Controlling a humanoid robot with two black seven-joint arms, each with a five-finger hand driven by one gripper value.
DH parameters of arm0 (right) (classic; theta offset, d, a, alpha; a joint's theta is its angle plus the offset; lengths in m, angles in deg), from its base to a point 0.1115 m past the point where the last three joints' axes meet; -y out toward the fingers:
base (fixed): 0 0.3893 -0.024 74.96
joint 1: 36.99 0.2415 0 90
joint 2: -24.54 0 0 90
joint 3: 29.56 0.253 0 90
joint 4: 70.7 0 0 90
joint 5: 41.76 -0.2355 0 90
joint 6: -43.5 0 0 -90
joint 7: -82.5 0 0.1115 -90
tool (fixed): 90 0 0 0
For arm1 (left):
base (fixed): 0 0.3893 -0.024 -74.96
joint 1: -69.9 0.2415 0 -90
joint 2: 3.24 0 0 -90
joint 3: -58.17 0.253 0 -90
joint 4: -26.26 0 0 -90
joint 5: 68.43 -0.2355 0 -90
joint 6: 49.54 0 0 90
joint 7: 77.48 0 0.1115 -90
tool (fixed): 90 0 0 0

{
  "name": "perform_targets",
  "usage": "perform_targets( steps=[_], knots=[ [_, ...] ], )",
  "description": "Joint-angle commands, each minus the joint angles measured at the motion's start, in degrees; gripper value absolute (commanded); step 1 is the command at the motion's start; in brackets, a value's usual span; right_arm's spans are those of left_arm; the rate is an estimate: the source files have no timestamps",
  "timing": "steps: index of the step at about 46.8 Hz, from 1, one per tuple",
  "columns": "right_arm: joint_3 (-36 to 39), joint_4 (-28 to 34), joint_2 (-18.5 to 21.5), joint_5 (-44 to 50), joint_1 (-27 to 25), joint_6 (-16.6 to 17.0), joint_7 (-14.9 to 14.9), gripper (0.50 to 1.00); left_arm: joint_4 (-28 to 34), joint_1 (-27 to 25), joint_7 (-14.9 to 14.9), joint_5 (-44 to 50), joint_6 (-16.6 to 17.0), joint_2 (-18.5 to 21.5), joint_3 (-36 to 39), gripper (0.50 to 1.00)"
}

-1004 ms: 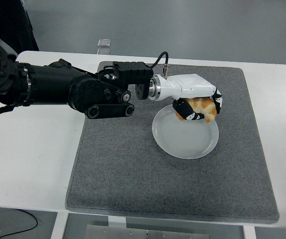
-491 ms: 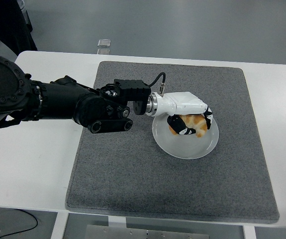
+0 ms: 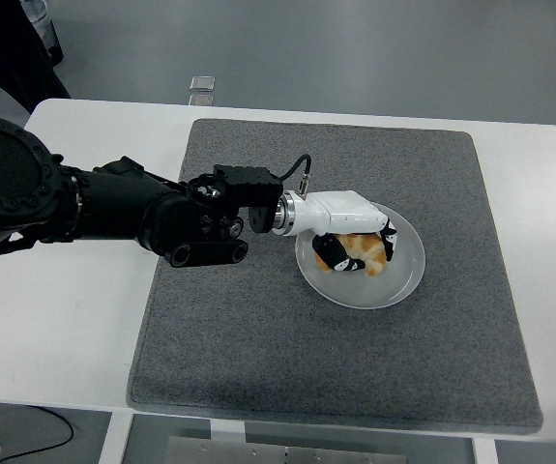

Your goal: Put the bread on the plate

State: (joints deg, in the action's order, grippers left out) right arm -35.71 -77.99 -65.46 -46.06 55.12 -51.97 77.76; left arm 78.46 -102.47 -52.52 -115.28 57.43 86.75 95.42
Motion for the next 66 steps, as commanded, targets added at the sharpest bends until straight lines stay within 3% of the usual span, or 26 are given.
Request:
perform_targets(
  steps=[1, 27, 33, 41, 54, 66],
  knots=[
    [0.00, 0.00, 0.00, 0.00, -0.01, -0.07, 0.00, 0.952, 0.00, 0.11, 0.00, 0.00, -0.01, 0.00, 0.02, 0.500],
    [0.00, 0.00, 0.00, 0.00, -0.01, 0.02, 0.00, 0.952, -0.26, 0.46, -0.26, 0.09, 0.52, 0.00, -0.07, 0.500],
    [0.00, 0.00, 0.00, 0.00, -0.01, 0.02, 0.00, 0.952, -0.26, 0.55, -0.26, 0.18, 0.69, 0.00, -0.51, 0.747],
    [0.00, 0.00, 0.00, 0.00, -0.01, 0.02, 0.00, 0.952, -0.17, 0.64, -0.35, 0.44, 0.69, 0.00, -0.68, 0.977],
    [0.00, 0.00, 0.00, 0.00, -0.01, 0.02, 0.00, 0.952, 0.09, 0.99, -0.26, 1.23, 0.61, 0.00, -1.30, 0.994],
    [0.00, 0.00, 0.00, 0.00, -0.01, 0.02, 0.00, 0.952, 0.53, 0.37, -0.17, 1.41, 0.52, 0.00, -7.80, 0.994]
  ],
)
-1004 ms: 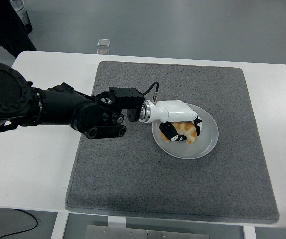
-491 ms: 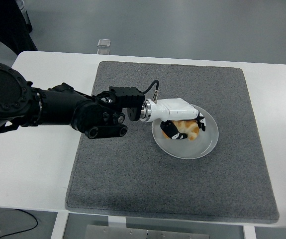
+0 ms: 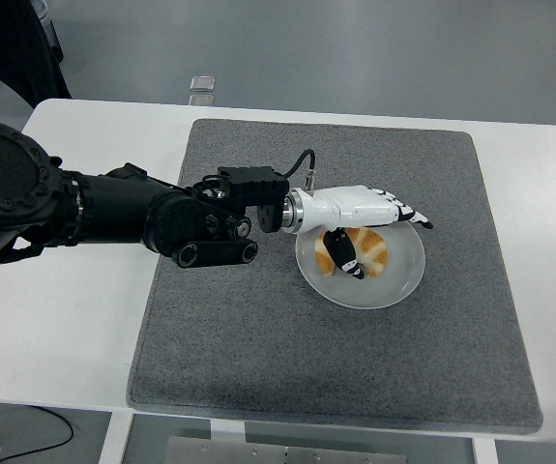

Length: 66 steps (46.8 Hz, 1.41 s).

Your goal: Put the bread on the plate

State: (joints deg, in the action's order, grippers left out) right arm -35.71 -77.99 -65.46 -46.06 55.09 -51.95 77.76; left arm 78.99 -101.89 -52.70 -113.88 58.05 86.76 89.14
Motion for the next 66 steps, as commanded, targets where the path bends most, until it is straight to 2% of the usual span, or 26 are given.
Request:
perform_targets(
  steps=[1, 14, 31, 42, 58, 66],
  knots=[
    [0.00, 0.00, 0.00, 0.00, 0.02, 0.00, 0.00, 0.952, 0.01, -0.21, 0.01, 0.01, -0.10, 0.00, -2.22, 0.994],
    [0.00, 0.00, 0.00, 0.00, 0.02, 0.00, 0.00, 0.952, 0.01, -0.21, -0.08, 4.57, -0.45, 2.19, -12.24, 0.996],
    [0.00, 0.00, 0.00, 0.00, -0.06, 0.00, 0.00, 0.952, -0.52, 2.08, -0.34, 36.91, -0.71, 10.28, -22.78, 1.000],
    [0.00, 0.00, 0.00, 0.00, 0.02, 0.00, 0.00, 0.952, -0.26, 9.54, -0.78, 44.48, -0.89, 14.32, -35.43, 1.000],
    [0.00, 0.00, 0.00, 0.00, -0.06, 0.00, 0.00, 0.952, -0.08, 23.16, -0.87, 51.86, -1.24, 15.38, -57.32, 1.000],
    [0.09, 0.00, 0.00, -0.26, -0.06, 0.00, 0.00, 0.952, -0.17, 27.12, -0.87, 55.46, -3.00, 15.20, -64.97, 1.000]
  ],
)
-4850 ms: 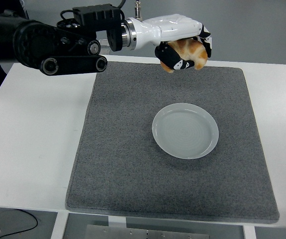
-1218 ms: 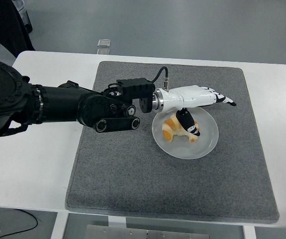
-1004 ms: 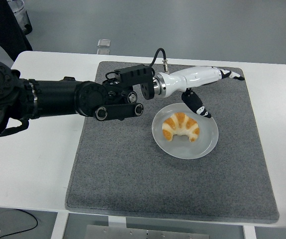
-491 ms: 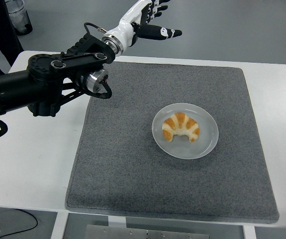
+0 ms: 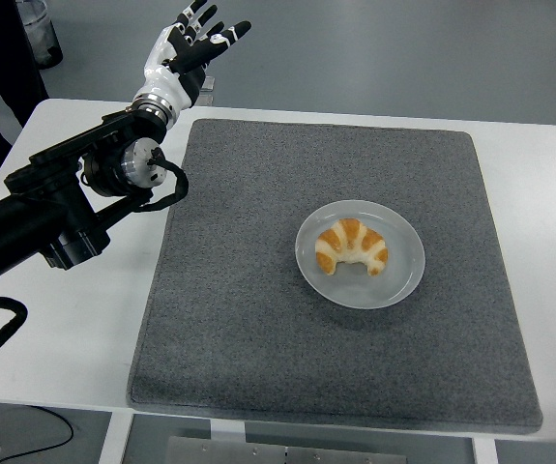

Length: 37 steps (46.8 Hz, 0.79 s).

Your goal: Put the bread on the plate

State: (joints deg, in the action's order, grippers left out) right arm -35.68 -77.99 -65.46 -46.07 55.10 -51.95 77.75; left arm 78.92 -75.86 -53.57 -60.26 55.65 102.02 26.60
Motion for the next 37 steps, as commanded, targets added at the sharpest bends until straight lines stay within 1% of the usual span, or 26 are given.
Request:
perform_targets(
  steps=[1, 8, 18, 22, 30, 33, 37],
  knots=[
    [0.05, 0.00, 0.00, -0.17, 0.01, 0.00, 0.00, 0.952, -0.28, 1.36, 0.00, 2.72, -0.69, -0.14, -3.05, 1.000],
    [0.05, 0.00, 0.00, -0.17, -0.08, 0.00, 0.00, 0.952, -2.38, 1.80, -1.23, 6.94, -0.78, -0.85, -5.96, 1.000],
    [0.14, -0.35, 0.00, -0.26, -0.16, 0.09, 0.00, 0.952, -5.64, 1.89, -3.43, 8.70, -0.86, -3.39, -9.03, 1.000],
    [0.23, -0.44, 0.00, -0.26, -0.16, 0.09, 0.00, 0.952, -6.69, 1.98, -3.43, 8.70, -0.86, -4.19, -10.00, 1.000],
    [0.32, -0.53, 0.00, -0.35, -0.16, 0.09, 0.00, 0.952, -6.87, 3.38, -3.61, 8.79, -0.25, -5.94, -10.18, 1.000],
    [0.32, -0.53, 0.00, -0.43, -0.16, 0.09, 0.00, 0.952, -6.78, 4.17, -3.69, 8.70, 0.01, -6.03, -10.18, 1.000],
    [0.32, -0.53, 0.00, -0.43, -0.16, 0.09, 0.00, 0.952, -6.70, 4.79, -5.10, 8.62, 0.72, -6.03, -10.00, 1.000]
  ],
)
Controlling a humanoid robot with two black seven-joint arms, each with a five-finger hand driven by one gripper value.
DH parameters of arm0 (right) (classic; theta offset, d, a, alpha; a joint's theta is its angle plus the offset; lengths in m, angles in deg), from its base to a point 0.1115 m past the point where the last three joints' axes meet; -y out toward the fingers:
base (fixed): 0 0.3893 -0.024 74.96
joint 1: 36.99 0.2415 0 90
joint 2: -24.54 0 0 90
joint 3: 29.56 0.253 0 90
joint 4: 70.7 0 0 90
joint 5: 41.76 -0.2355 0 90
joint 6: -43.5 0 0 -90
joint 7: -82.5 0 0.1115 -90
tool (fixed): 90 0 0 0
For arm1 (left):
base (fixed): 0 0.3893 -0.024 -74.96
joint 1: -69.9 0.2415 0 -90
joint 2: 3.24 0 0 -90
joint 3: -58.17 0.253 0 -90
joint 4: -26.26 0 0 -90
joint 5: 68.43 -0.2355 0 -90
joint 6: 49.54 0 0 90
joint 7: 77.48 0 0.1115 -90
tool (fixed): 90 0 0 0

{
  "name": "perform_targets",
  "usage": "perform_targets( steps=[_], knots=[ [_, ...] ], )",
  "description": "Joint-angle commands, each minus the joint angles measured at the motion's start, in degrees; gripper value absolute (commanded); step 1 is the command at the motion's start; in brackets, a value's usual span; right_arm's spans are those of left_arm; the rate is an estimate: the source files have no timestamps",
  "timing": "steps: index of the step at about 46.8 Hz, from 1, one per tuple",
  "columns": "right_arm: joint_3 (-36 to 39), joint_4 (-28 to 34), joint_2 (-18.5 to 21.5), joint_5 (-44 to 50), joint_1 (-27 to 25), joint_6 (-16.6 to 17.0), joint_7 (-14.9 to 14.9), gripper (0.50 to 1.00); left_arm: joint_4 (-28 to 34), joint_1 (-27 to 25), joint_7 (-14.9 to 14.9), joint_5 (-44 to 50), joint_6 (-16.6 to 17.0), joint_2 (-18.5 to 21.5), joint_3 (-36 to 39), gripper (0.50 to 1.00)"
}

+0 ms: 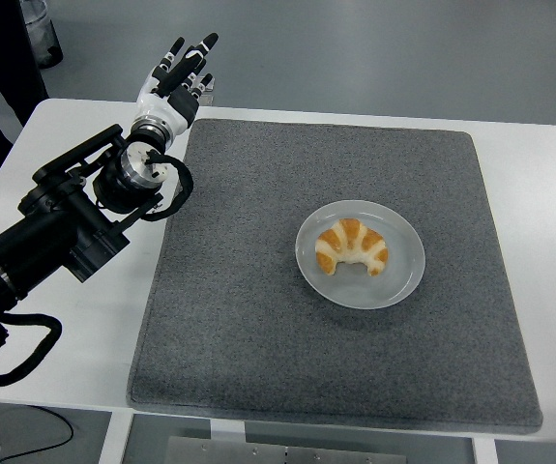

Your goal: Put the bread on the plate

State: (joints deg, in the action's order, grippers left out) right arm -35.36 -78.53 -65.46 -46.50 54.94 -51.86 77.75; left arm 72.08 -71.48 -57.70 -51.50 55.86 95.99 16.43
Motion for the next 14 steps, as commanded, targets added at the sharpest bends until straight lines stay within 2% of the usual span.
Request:
perform_targets(
  steps=[1, 14],
  knots=[
    [0.08, 0.01, 0.00, 0.00, 0.00, 0.00, 0.00, 0.952, 0.14, 0.58, -1.32, -0.24, 0.69, -0.01, 0.26, 1.000],
    [0.09, -0.08, 0.00, -0.09, 0.00, -0.09, 0.00, 0.952, 0.32, 0.76, -1.58, -0.85, 0.95, 0.26, 0.08, 1.000]
  ],
)
